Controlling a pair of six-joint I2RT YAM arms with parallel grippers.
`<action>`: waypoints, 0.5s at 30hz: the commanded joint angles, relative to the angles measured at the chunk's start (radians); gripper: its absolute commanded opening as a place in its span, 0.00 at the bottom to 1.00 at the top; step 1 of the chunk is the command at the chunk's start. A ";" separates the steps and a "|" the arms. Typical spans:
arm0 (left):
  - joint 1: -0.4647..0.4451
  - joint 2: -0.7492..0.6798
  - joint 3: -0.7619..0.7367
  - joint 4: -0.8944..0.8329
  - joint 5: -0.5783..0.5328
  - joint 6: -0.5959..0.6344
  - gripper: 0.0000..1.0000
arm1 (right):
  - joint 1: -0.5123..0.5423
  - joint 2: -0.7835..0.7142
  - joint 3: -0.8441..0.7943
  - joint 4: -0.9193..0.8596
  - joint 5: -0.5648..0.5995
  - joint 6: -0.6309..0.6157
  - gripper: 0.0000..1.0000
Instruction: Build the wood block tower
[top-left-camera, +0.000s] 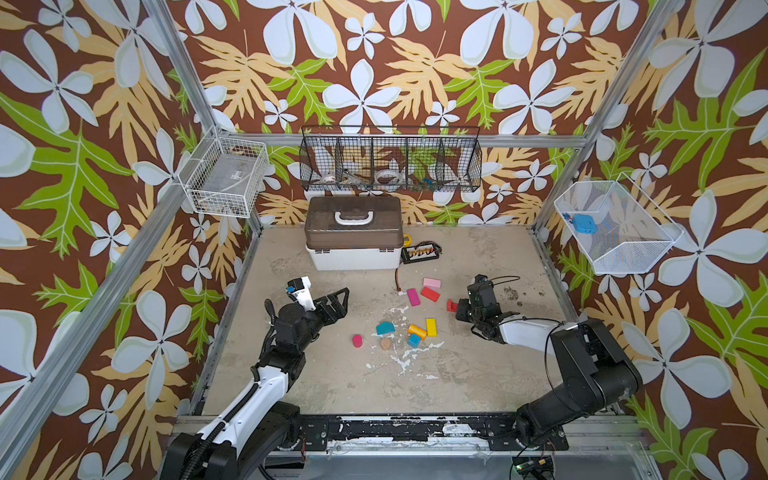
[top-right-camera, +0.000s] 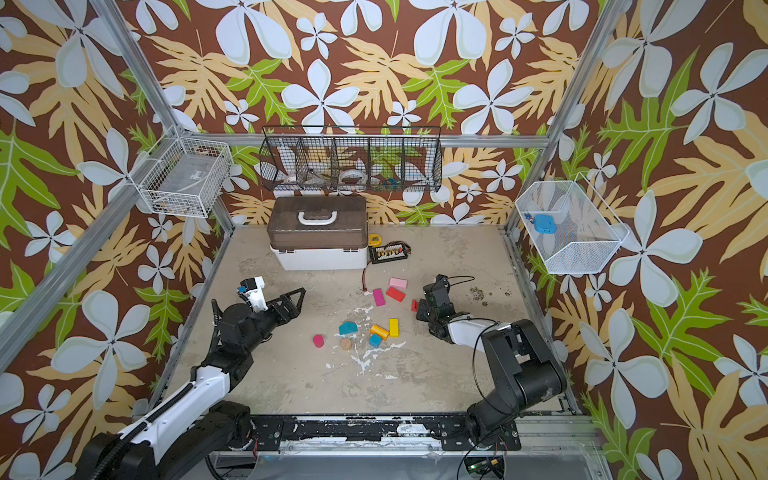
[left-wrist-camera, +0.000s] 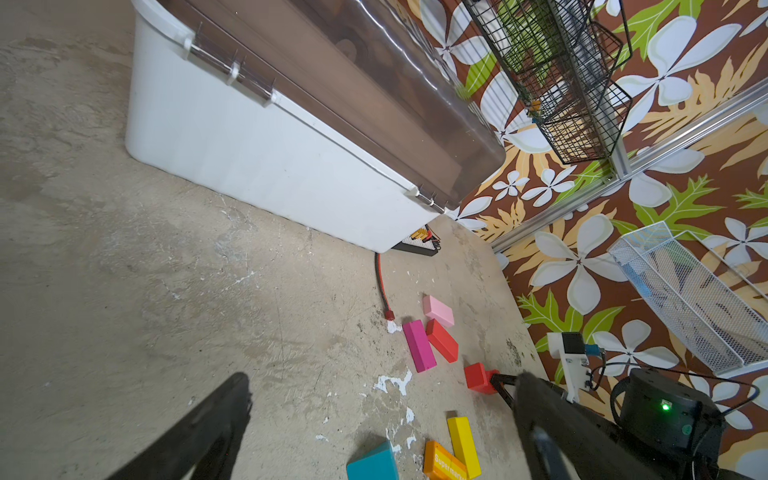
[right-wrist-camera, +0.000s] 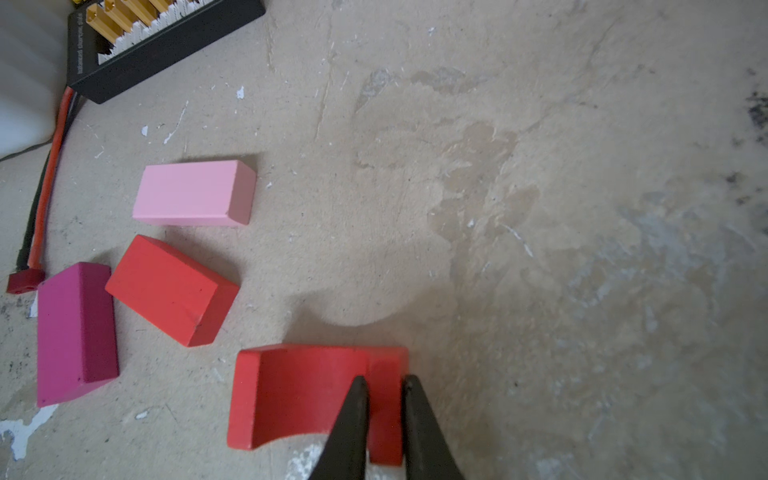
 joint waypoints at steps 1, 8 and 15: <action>-0.001 -0.001 0.009 0.031 0.003 -0.005 1.00 | 0.015 -0.026 -0.005 -0.041 0.021 -0.001 0.27; 0.000 -0.006 0.010 0.028 0.002 -0.003 1.00 | 0.092 -0.200 -0.021 -0.139 0.139 0.033 0.47; 0.000 -0.004 0.017 0.013 -0.003 0.004 1.00 | 0.221 -0.382 -0.072 -0.150 0.165 0.079 0.60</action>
